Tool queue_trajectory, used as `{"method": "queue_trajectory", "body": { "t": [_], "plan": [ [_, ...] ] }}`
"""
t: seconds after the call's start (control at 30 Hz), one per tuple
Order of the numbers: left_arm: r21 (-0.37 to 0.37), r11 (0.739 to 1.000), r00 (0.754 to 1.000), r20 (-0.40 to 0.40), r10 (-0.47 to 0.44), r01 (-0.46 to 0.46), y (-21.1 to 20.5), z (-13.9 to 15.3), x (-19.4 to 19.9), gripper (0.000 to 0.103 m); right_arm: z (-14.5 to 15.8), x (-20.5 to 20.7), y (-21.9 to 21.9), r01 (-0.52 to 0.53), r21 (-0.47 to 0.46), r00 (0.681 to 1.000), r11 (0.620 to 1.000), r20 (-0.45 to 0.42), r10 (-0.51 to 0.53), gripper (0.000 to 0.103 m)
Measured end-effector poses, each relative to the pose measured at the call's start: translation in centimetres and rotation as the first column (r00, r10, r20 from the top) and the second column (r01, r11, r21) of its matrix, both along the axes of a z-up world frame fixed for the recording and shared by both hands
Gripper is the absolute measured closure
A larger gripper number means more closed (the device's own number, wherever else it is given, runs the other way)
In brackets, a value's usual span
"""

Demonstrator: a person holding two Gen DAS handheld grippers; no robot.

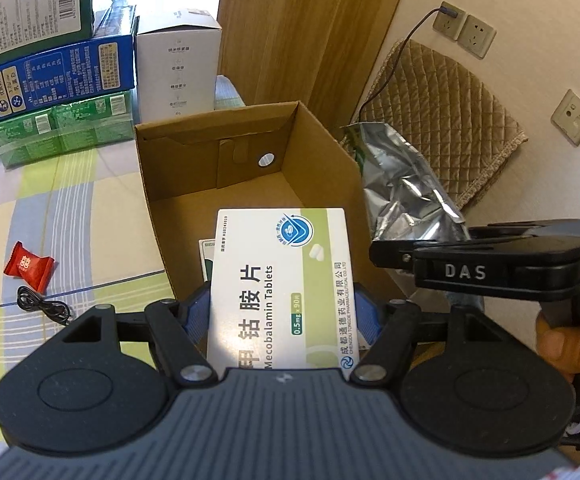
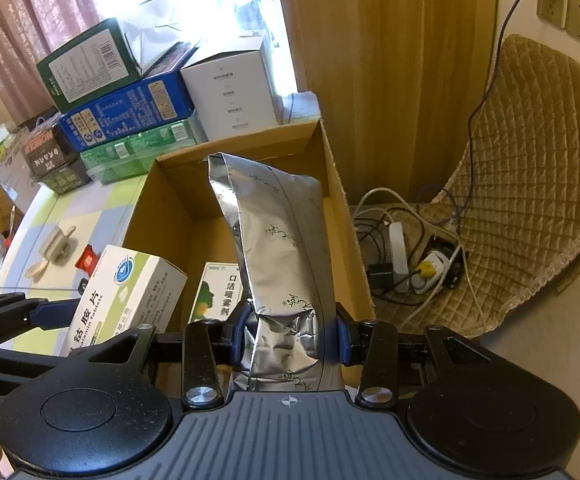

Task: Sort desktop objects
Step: 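Lower both items into the cardboard box and open both grippers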

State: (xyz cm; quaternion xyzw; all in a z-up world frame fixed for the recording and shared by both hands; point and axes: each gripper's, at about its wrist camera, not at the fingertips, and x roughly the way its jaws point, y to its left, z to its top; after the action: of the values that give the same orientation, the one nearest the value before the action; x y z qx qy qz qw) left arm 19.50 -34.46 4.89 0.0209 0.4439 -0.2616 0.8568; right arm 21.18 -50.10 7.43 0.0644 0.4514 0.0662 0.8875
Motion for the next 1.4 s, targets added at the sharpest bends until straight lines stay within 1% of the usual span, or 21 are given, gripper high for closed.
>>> {"method": "queue_trajectory", "body": {
  "t": [0.13,0.17,0.2,0.37,0.6,0.63,0.67,0.7,0.73,0.77,0.9,1.03,1.17,1.27,1.4],
  "plan": [
    [-0.005,1.0,1.0,0.003,0.011,-0.011,0.1,-0.4,0.4,0.035,0.0,0.2,-0.1,0.006,0.005,1.0,1.0,0.002,-0.006,0.064],
    [-0.003,1.0,1.0,0.011,0.017,-0.017,0.2,-0.3,0.5,0.028,0.0,0.2,-0.1,0.006,0.005,1.0,1.0,0.002,-0.006,0.064],
    [0.002,1.0,1.0,0.024,0.02,-0.02,0.3,-0.2,0.5,0.026,-0.1,0.2,0.0,0.005,0.006,1.0,1.0,0.001,-0.005,0.064],
    [0.02,1.0,0.998,0.064,0.021,-0.023,1.4,0.4,0.1,0.026,-0.4,0.5,0.4,0.008,0.031,1.0,0.999,-0.011,-0.008,0.064],
    [0.016,0.998,0.995,0.075,0.06,-0.061,3.9,0.7,0.1,0.026,-1.3,1.2,1.3,0.006,0.067,1.0,0.998,-0.022,-0.004,0.063],
    [0.016,0.998,0.995,0.075,0.063,-0.064,4.2,0.7,0.1,0.026,-1.5,1.4,1.4,0.004,0.082,1.0,0.997,-0.016,-0.002,0.061],
    [0.018,0.998,0.995,0.075,0.063,-0.065,4.4,0.7,0.1,0.026,-1.5,1.5,1.3,0.006,0.099,1.0,0.995,-0.01,-0.005,0.051],
    [0.02,0.998,0.995,0.075,0.065,-0.066,4.6,0.7,0.1,0.026,-1.5,1.6,1.2,0.015,0.112,1.0,0.994,-0.006,-0.014,0.033],
    [0.022,0.998,0.995,0.074,0.065,-0.067,4.8,0.7,0.0,0.026,-1.4,1.5,1.1,0.026,0.119,1.0,0.993,0.005,-0.027,0.026],
    [0.023,0.997,0.995,0.074,0.066,-0.068,5.0,0.6,0.0,0.026,-1.1,1.4,1.1,0.029,0.116,0.999,0.993,0.022,-0.032,0.023],
    [0.029,0.997,0.994,0.078,0.072,-0.074,5.8,0.5,-0.2,0.026,-0.2,0.6,1.4,0.012,0.076,0.998,0.997,0.061,-0.017,0.023],
    [0.029,0.996,0.994,0.07,0.085,-0.087,6.5,0.2,-0.3,0.026,0.6,-0.5,1.5,0.016,0.07,0.997,0.997,0.074,-0.021,0.021],
    [0.031,0.995,0.993,0.064,0.094,-0.097,7.4,0.1,-0.9,0.025,1.2,-1.7,1.9,0.008,0.067,0.996,0.998,0.083,-0.013,0.016],
    [0.032,0.994,0.993,0.067,0.102,-0.104,8.0,0.4,-1.6,0.022,1.6,-2.9,2.6,-0.01,0.06,0.996,0.998,0.089,0.005,0.014],
    [0.038,0.993,0.991,0.079,0.106,-0.11,8.9,0.9,-2.6,0.021,2.1,-4.7,3.7,-0.026,0.062,0.995,0.998,0.096,0.02,0.012]
  ]
}}
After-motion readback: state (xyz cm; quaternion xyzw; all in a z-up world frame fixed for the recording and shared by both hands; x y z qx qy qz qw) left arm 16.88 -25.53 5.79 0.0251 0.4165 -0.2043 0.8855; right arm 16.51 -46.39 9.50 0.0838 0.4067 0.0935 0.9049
